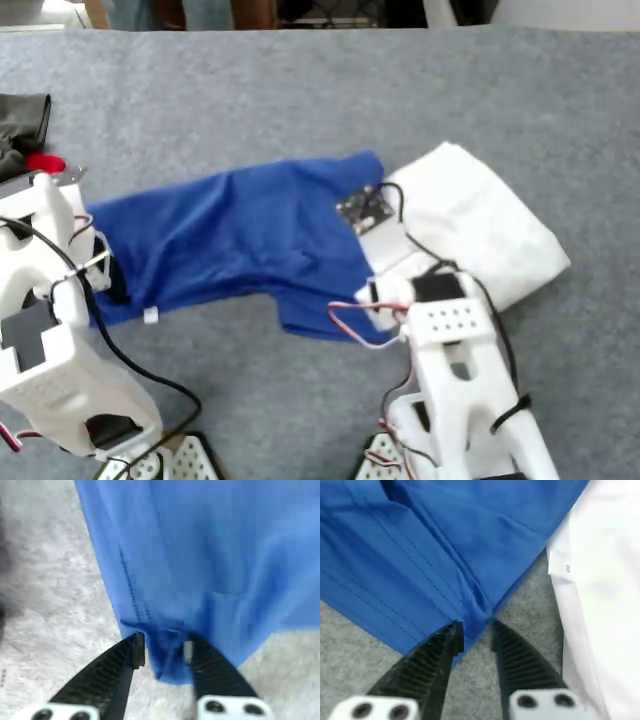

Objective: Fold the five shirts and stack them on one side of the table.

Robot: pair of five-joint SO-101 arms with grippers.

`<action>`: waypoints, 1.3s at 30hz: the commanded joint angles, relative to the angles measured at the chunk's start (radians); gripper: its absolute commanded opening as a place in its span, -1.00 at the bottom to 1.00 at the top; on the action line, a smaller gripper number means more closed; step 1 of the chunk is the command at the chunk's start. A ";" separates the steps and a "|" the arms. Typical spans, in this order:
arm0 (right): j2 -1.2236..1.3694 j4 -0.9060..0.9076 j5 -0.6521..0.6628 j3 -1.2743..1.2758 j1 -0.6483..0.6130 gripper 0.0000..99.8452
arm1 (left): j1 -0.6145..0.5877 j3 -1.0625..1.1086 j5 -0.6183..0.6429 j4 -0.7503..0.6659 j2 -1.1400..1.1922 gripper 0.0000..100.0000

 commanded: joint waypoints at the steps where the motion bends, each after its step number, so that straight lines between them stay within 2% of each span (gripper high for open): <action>1: -0.064 0.044 0.015 -0.064 -0.014 -0.68 | -0.008 -0.082 -0.080 0.091 -0.008 -0.55; 3: -0.114 0.083 0.015 -0.104 -0.014 -0.68 | -0.024 -0.130 -0.092 0.141 -0.015 -0.62; 6: -0.194 0.141 0.011 -0.171 -0.014 -0.69 | -0.073 -0.245 -0.052 0.224 -0.015 -0.95; 10: -0.236 0.163 -0.005 -0.240 -0.014 -0.97 | -0.159 -0.398 0.044 0.267 -0.011 -0.90; 15: -0.102 0.106 -0.080 -0.323 -0.103 -0.97 | -0.150 -0.526 0.157 0.264 -0.008 -0.94; 17: 0.013 0.046 -0.112 -0.369 -0.152 -0.97 | -0.094 -0.558 0.206 0.235 -0.008 -0.94; 20: 0.239 -0.018 -0.158 -0.487 -0.184 -0.97 | -0.002 -0.547 0.276 0.110 -0.005 -0.94; 24: 0.545 0.015 -0.163 -0.697 -0.209 -0.97 | 0.048 -0.423 0.310 -0.146 0.052 -0.94; 27: 0.723 0.069 -0.150 -0.834 -0.239 -0.97 | 0.053 -0.357 0.310 -0.249 0.160 -0.94; 34: 0.921 0.084 -0.153 -0.969 -0.293 -0.97 | -0.004 -0.486 0.367 -0.278 0.385 -0.94; 39: 0.911 0.112 -0.146 -0.924 -0.290 -0.97 | 0.001 -0.677 0.368 -0.187 0.493 -0.94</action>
